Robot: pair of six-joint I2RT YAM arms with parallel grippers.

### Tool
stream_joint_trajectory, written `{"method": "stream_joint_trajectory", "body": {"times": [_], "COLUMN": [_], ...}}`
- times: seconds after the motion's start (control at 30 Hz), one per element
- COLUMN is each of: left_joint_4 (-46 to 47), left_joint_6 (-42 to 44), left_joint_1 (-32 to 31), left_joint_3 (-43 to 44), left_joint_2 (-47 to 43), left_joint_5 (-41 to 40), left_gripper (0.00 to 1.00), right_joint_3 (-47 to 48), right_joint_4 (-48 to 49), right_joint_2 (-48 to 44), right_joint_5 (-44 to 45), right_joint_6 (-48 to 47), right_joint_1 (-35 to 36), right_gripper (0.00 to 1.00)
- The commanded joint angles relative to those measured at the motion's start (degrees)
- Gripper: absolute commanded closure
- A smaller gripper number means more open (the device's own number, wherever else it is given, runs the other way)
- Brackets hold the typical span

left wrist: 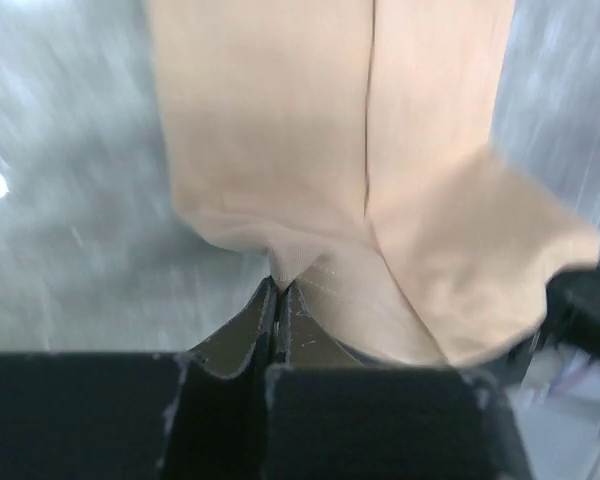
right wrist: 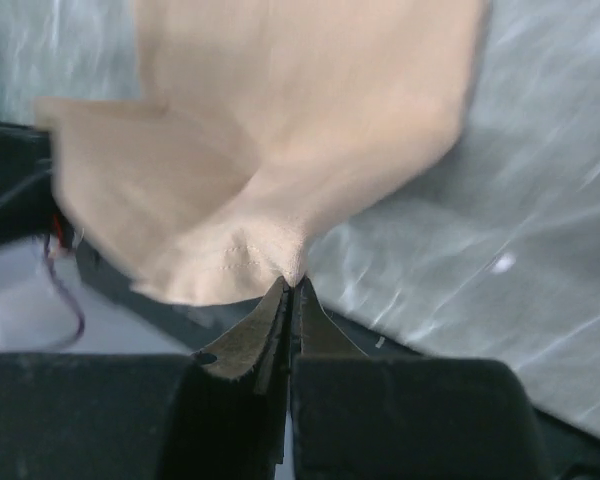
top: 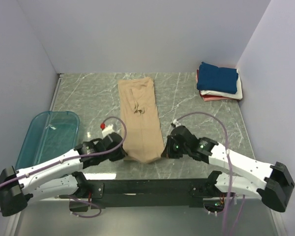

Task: Fold and stack the t-shirts
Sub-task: Fold the tshirt

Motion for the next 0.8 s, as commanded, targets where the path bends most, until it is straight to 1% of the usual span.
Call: {"method": "stream_joint_trajectory", "body": {"times": [0.0, 0.07, 0.1, 0.13, 0.17, 0.23, 0.33, 0.43, 0.63, 0.77], "left_joint_4": [3.8, 5.82, 6.44, 6.88, 7.66, 8.9, 10.66, 11.97, 14.97, 14.97], "left_joint_6": [7.9, 8.7, 8.79, 8.7, 8.53, 8.44, 8.62, 8.61, 8.35, 9.05], "left_joint_1": [7.31, 9.6, 11.7, 12.94, 14.0, 16.46, 19.27, 21.91, 26.39, 28.24], "left_joint_3": [3.85, 4.74, 5.61, 6.23, 6.84, 9.13, 12.29, 15.02, 18.8, 22.58], "left_joint_2": [2.7, 4.28, 6.12, 7.18, 8.23, 12.01, 17.63, 22.73, 31.17, 36.62], "left_joint_5": [-1.97, -2.32, -2.41, -2.67, -3.2, -3.82, -4.08, -3.64, -0.22, 0.93], "left_gripper": [1.0, 1.0, 0.99, 1.0, 1.0, 1.0, 1.0, 1.0, 1.0, 1.0], "right_joint_3": [4.77, 6.63, 8.73, 9.88, 10.94, 13.57, 17.79, 22.1, 29.66, 33.79], "right_joint_4": [1.79, 3.54, 3.99, 4.86, 5.57, 8.02, 9.7, 9.79, 8.74, 8.21], "right_joint_2": [4.93, 9.05, 10.73, 12.49, 16.07, 19.52, 28.64, 34.19, 41.67, 43.96], "right_joint_5": [-1.23, -1.5, -2.03, -3.6, -3.96, -3.7, -4.05, -3.09, -2.47, -2.91], "right_joint_6": [-6.11, -7.08, -7.96, -8.14, -8.32, -8.05, -7.88, -7.97, -8.49, -8.58], "right_joint_1": [-5.56, -8.38, -9.34, -11.09, -11.63, -12.86, -15.32, -17.0, -19.81, -21.22], "right_gripper": [1.0, 1.0, 1.0, 1.0, 1.0, 1.0, 1.0, 1.0, 1.0, 1.0]}}
